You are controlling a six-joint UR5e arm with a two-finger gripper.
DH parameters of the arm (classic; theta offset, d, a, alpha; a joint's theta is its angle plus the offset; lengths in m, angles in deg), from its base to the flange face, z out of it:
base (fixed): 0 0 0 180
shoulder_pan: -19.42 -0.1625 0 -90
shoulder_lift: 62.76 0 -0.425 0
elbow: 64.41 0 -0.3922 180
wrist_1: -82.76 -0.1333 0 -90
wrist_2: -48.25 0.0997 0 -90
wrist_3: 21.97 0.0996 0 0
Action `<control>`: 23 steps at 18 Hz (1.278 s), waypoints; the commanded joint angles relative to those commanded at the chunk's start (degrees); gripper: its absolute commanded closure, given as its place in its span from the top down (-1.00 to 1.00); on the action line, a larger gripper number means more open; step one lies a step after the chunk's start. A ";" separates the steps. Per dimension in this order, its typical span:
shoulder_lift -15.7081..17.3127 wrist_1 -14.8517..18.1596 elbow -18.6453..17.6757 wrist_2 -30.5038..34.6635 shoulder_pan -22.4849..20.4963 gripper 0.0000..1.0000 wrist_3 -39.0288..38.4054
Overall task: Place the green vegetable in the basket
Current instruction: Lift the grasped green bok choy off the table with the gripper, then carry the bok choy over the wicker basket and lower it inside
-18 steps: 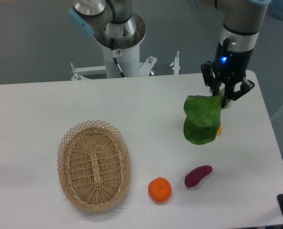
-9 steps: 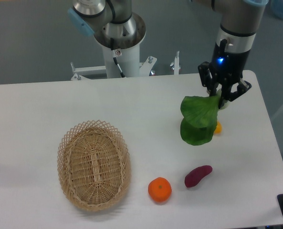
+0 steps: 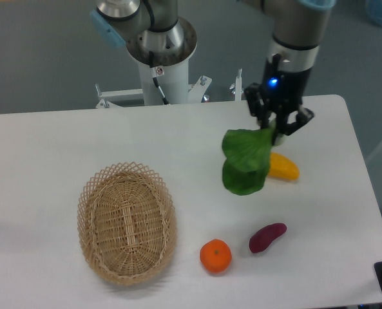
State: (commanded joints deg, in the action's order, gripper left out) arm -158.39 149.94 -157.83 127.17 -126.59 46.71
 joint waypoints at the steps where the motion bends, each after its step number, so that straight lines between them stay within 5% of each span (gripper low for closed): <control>1: 0.00 -2.64 -1.58 0.87 1.85 -0.34 -3.25; 8: -4.56 -15.31 -7.13 7.64 15.47 -0.34 -20.67; 12: -8.96 -15.93 -7.13 10.99 21.19 -0.34 -26.75; 23: -16.08 -19.71 -8.71 14.86 26.39 -0.32 -30.27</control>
State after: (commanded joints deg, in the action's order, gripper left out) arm -174.47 130.23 -166.54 142.03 -100.20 16.44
